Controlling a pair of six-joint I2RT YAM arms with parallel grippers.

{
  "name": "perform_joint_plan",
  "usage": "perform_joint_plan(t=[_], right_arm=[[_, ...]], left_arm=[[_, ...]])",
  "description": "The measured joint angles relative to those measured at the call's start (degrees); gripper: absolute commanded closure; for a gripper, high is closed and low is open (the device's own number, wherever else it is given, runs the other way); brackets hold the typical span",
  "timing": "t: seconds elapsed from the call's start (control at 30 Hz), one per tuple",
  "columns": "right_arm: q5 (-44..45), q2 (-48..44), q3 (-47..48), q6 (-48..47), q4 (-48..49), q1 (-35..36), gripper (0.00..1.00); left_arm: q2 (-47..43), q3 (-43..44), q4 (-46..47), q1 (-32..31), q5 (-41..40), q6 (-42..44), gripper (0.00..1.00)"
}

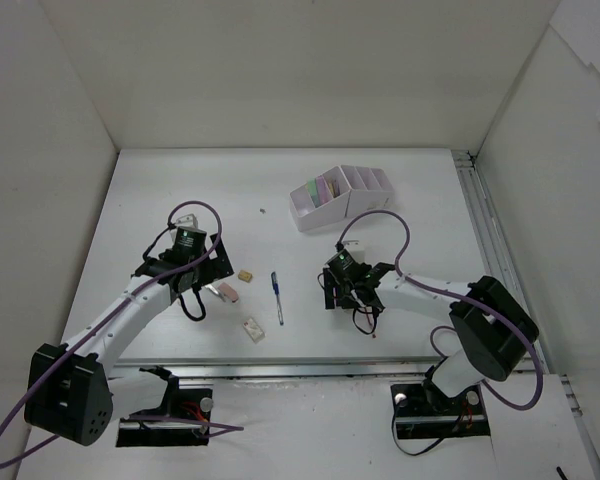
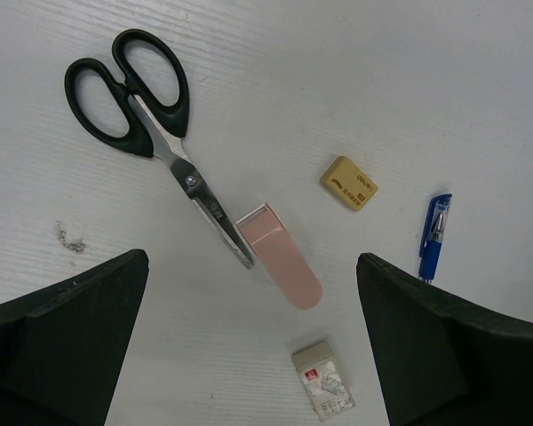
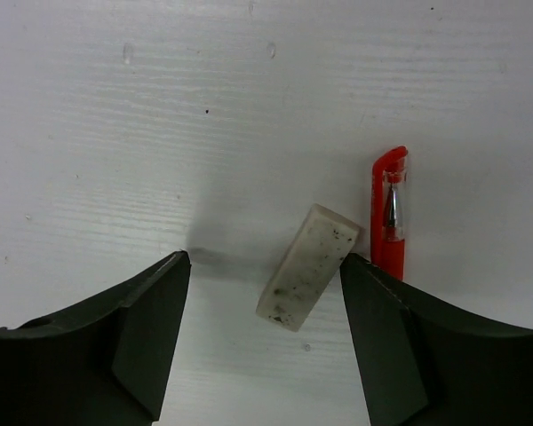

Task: Sort the stationery into containers
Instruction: Pick up the stationery from the center of the board, then place the stationery in the storage box.

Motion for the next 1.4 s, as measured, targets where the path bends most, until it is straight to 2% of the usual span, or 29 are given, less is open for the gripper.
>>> perform_joint_plan(t=[0.13,0.17,0.2,0.23,0.33,0.57,0.73,0.87,1.1,1.27,1.4], right_arm=[[0.50,0.09,0.02,0.79,0.13,0.72,0.41],[0.72,0.09,0.02,0.92,0.09,0.81,0.57],[0.81,0.09,0.02,1.03,-0.02,0.94,0.64],[0.94,0.15,0.02,1.27,-0.13,1.09,0.76],[1.90,0.74,0.48,1.70,-0.44,1.49,0.87],[4.83,2.71,6.80,-3.21,-2.73,1.70,0.94],[6.03,2.75,17.84,-14.56,-1.16,0.66,0.94],[1.88,3.93,25.49,-26.10,2.14,-2.82,0.93],[-4.61,17.73,43.56,-39.04,3.76,-6.71,0.91],[-7.28,27.36,53.44,-43.01,2.82,-7.37,0.87],[-4.39,34.42,59.12,-43.71,2.43,-7.37,0.87]], left_arm=[[-0.09,0.00,0.02,0.00,-0.48,0.04,0.01],[-0.13,0.00,0.02,0.00,-0.55,0.11,0.00],[-0.13,0.00,0.04,0.00,-0.63,0.20,0.01],[-0.15,0.00,0.04,0.00,-0.72,0.28,0.01],[-0.24,0.00,0.09,0.00,-0.83,0.57,0.00],[-1.05,0.00,1.05,0.00,0.04,2.80,0.01],[-0.24,0.39,2.27,-0.63,2.29,5.92,0.01],[3.23,2.43,3.23,-1.57,3.04,8.33,0.00],[11.61,7.08,4.46,-2.16,4.94,12.48,0.01],[13.46,8.24,5.09,-2.38,7.23,15.45,0.01],[15.28,9.60,5.35,-2.43,8.72,17.51,0.01]])
